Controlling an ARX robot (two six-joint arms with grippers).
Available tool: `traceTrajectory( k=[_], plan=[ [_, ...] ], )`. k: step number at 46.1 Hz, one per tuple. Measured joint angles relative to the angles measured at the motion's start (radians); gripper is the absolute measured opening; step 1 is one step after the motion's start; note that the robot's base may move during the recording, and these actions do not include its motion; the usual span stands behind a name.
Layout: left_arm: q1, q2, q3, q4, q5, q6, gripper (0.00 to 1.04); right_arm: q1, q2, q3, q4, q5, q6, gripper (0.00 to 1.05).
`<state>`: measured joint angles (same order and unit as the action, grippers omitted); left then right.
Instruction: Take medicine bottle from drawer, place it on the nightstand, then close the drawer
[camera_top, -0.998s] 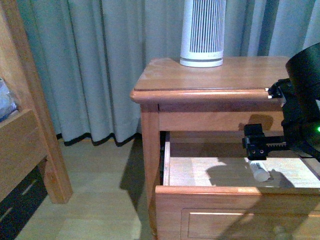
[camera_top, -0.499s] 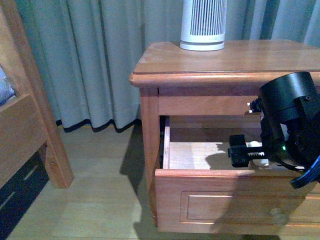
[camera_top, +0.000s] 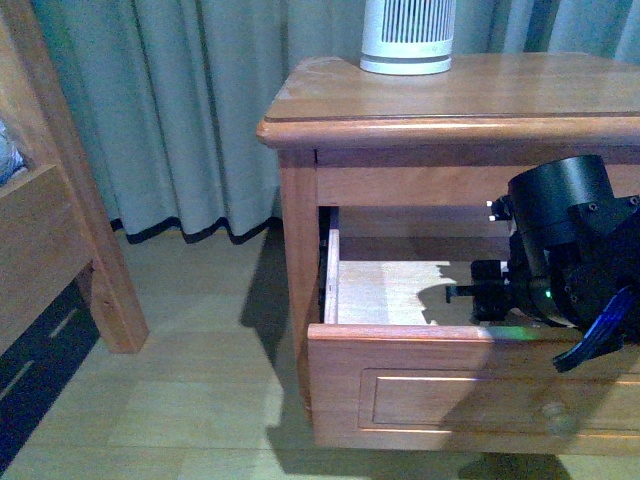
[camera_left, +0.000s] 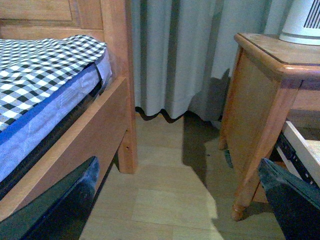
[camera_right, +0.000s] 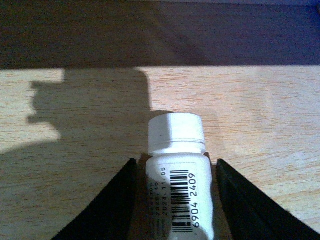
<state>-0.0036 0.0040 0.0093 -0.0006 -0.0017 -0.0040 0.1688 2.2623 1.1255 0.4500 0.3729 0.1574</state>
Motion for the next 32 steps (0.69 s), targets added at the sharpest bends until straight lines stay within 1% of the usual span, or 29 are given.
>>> traceTrajectory(
  k=[4, 6, 11, 13, 16, 19, 28, 32],
  plan=[
    [0.0, 0.0, 0.0, 0.0, 0.0, 0.0, 0.98, 0.0, 0.001, -0.003, 0.013, 0.001, 0.0, 0.33],
    [0.0, 0.0, 0.0, 0.0, 0.0, 0.0, 0.98, 0.0, 0.0, -0.006, 0.023, 0.008, -0.002, 0.31],
    [0.0, 0.0, 0.0, 0.0, 0.0, 0.0, 0.98, 0.005, -0.017, -0.021, 0.039, 0.029, -0.021, 0.3],
    [0.0, 0.0, 0.0, 0.0, 0.0, 0.0, 0.98, 0.011, -0.04, -0.045, 0.052, 0.053, -0.033, 0.3],
    [0.0, 0.0, 0.0, 0.0, 0.0, 0.0, 0.98, 0.026, -0.097, -0.085, 0.032, 0.075, -0.032, 0.3],
    [0.0, 0.0, 0.0, 0.0, 0.0, 0.0, 0.98, 0.04, -0.156, -0.118, -0.005, 0.085, -0.018, 0.3],
    [0.0, 0.0, 0.0, 0.0, 0.0, 0.0, 0.98, 0.132, -0.506, -0.317, -0.209, 0.089, 0.136, 0.29],
    [0.0, 0.0, 0.0, 0.0, 0.0, 0.0, 0.98, 0.162, -0.614, -0.375, -0.26, 0.092, 0.169, 0.29]
  ],
)
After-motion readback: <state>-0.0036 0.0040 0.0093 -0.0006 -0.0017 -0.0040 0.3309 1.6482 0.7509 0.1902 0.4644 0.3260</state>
